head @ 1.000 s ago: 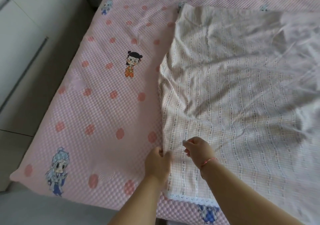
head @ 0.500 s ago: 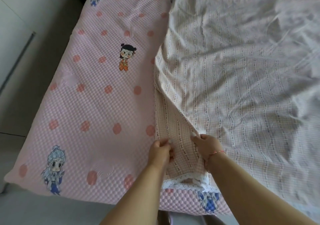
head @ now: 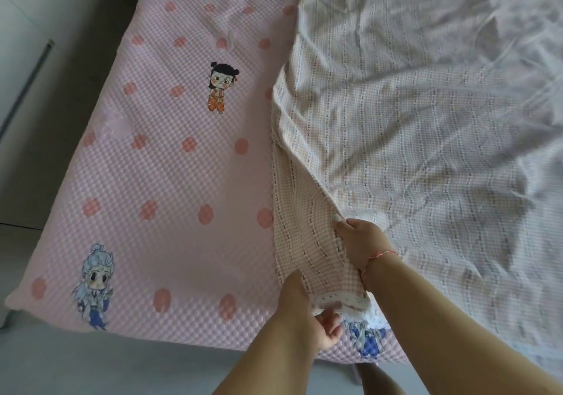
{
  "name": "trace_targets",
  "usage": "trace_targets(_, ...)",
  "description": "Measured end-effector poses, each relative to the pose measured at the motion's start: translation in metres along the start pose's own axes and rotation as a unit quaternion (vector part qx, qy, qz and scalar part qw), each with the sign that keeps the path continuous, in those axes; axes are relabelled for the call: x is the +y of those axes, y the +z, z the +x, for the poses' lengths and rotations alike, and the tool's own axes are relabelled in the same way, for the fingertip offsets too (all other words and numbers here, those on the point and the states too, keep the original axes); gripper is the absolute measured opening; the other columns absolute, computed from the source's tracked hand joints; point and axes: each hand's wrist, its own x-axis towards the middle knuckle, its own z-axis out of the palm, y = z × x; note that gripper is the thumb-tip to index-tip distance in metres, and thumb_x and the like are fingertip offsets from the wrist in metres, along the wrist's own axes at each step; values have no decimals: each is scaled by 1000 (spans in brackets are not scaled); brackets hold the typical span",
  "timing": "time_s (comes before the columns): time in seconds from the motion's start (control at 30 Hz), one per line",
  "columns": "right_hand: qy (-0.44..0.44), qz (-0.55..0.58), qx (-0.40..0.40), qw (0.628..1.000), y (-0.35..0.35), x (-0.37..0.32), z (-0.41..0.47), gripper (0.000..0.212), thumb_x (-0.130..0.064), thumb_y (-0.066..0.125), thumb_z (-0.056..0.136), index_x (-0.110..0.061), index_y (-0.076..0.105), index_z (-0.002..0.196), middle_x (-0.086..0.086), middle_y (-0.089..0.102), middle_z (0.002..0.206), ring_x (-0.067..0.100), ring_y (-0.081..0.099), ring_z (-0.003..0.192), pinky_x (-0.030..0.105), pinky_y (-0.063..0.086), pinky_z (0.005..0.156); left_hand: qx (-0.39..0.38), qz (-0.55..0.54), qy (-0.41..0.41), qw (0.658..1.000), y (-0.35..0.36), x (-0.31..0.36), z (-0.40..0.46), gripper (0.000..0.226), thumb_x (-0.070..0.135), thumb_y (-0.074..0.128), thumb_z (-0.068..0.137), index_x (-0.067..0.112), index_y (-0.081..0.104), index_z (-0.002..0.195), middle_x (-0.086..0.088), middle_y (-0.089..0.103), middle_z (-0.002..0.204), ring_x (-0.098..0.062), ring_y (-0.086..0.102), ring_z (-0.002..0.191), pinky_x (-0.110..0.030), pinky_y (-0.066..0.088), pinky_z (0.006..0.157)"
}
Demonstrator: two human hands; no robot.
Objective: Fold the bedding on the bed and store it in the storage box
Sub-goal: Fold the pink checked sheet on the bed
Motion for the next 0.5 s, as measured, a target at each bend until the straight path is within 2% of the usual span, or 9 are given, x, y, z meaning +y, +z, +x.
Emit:
trace_targets(0.07,-2,-11,-2,1000,-4,-4,-2,36,-42,48,95,-11,50,76,4,40,60,16,37,53,24,34,50,-84,-68,-8,994,9,2,0,59,54,57,87,-1,57,106,-26,64,108,-36,61,89,-47,49,79)
trace_targets(0.13,-5,-31,3,1000,-7,-5,-1,39,-42,47,96,-11,46,72,2,36,58,15,34,51,27,30,50,-135,-96,19,986,13,9,2,59,54,59,86,2,60,113,-24,66,113,-43,61,105,-59,44,95)
trace_targets(0.23,-4,-39,14,999,-6,-2,2,43,-40,48,96,-12,40,64,1,33,56,15,32,51,28,28,52,-139,-102,94,981,12,17,11,47,39,60,89,5,61,121,-22,67,115,-41,60,110,-60,40,103)
trace_targets(0.4,0,-70,23,997,1,1,5,38,-39,48,95,-9,51,72,3,41,58,15,38,52,26,31,50,-168,-134,104,971,6,31,4,37,28,62,89,6,61,120,-22,64,118,-41,58,112,-63,38,102)
trace_targets(0.5,-8,-92,42,995,10,-1,6,32,-43,52,92,-13,58,81,-1,54,65,16,51,61,26,40,58,-153,-151,112,970,-7,38,8,33,26,62,89,8,63,116,-22,66,116,-42,57,112,-65,38,101)
